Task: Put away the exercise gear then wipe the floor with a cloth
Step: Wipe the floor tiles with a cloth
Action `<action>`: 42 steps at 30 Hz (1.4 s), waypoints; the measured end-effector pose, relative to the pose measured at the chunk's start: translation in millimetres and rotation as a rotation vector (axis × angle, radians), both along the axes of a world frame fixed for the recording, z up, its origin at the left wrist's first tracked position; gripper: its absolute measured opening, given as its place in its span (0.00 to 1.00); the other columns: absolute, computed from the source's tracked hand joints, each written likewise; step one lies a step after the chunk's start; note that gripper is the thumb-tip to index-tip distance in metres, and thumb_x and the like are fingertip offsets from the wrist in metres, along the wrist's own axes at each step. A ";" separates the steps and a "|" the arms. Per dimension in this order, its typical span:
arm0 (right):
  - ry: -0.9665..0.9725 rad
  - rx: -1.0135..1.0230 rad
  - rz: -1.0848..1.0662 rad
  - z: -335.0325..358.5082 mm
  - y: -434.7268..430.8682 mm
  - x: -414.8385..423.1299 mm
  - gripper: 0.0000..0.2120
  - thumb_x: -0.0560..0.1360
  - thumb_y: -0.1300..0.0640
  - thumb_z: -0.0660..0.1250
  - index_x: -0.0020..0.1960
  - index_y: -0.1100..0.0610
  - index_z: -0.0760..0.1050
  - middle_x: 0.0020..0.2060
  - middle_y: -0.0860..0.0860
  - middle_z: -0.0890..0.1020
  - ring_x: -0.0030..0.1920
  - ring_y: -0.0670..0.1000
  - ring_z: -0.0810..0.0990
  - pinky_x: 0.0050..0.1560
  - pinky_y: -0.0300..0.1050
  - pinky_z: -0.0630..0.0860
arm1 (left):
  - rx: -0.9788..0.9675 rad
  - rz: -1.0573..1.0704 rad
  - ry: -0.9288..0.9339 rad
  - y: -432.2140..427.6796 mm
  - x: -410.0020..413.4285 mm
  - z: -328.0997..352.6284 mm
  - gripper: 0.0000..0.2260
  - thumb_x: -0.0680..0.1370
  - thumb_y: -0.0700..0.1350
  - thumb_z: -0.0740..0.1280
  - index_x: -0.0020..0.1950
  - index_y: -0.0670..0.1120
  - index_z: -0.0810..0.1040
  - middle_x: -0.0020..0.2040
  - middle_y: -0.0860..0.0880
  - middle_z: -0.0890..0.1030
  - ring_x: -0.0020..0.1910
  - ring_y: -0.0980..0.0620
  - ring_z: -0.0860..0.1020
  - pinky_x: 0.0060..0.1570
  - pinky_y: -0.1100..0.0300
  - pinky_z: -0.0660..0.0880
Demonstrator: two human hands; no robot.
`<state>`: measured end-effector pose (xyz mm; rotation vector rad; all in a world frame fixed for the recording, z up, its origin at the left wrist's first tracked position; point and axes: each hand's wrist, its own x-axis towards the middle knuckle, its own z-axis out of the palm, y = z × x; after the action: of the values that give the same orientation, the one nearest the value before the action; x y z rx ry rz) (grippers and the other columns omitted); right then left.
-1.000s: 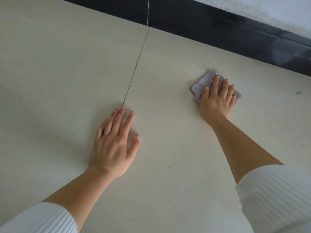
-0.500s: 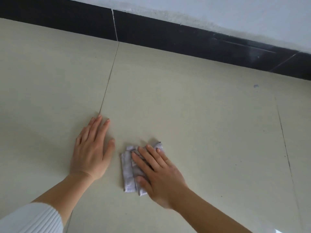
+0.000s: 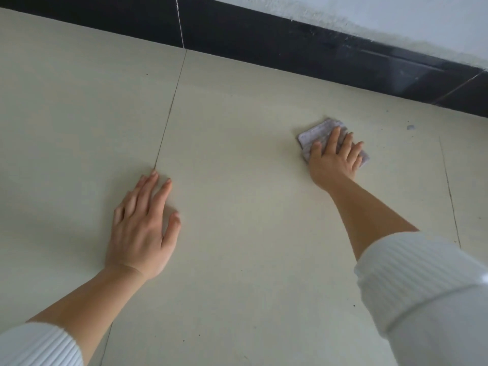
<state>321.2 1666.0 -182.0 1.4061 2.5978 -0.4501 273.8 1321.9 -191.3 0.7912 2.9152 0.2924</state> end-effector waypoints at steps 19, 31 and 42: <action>0.010 -0.106 0.754 14.8 -251.1 155.7 0.27 0.81 0.43 0.44 0.77 0.45 0.39 0.77 0.48 0.41 0.76 0.53 0.35 0.75 0.55 0.36 | -0.099 -0.132 -0.059 -0.3 -2.9 5.8 0.31 0.77 0.53 0.47 0.72 0.34 0.64 0.72 0.34 0.64 0.72 0.35 0.62 0.71 0.43 0.61; -0.128 0.104 0.978 7.1 -168.8 191.6 0.26 0.82 0.44 0.38 0.77 0.51 0.53 0.74 0.53 0.63 0.75 0.57 0.58 0.71 0.54 0.53 | -0.209 -0.034 -0.224 -16.0 54.7 14.9 0.30 0.81 0.55 0.46 0.77 0.42 0.39 0.78 0.45 0.38 0.77 0.48 0.38 0.74 0.51 0.41; -0.244 0.103 0.255 12.7 -58.7 131.9 0.26 0.82 0.47 0.36 0.76 0.50 0.32 0.77 0.50 0.38 0.76 0.54 0.35 0.75 0.51 0.36 | -0.261 -0.031 -0.370 -15.1 49.8 18.3 0.32 0.80 0.60 0.43 0.75 0.46 0.31 0.75 0.48 0.29 0.74 0.51 0.30 0.72 0.53 0.34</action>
<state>453.1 1607.3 -169.2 1.0581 2.5786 -0.1034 323.5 1306.8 -173.0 0.6597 2.5240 0.0447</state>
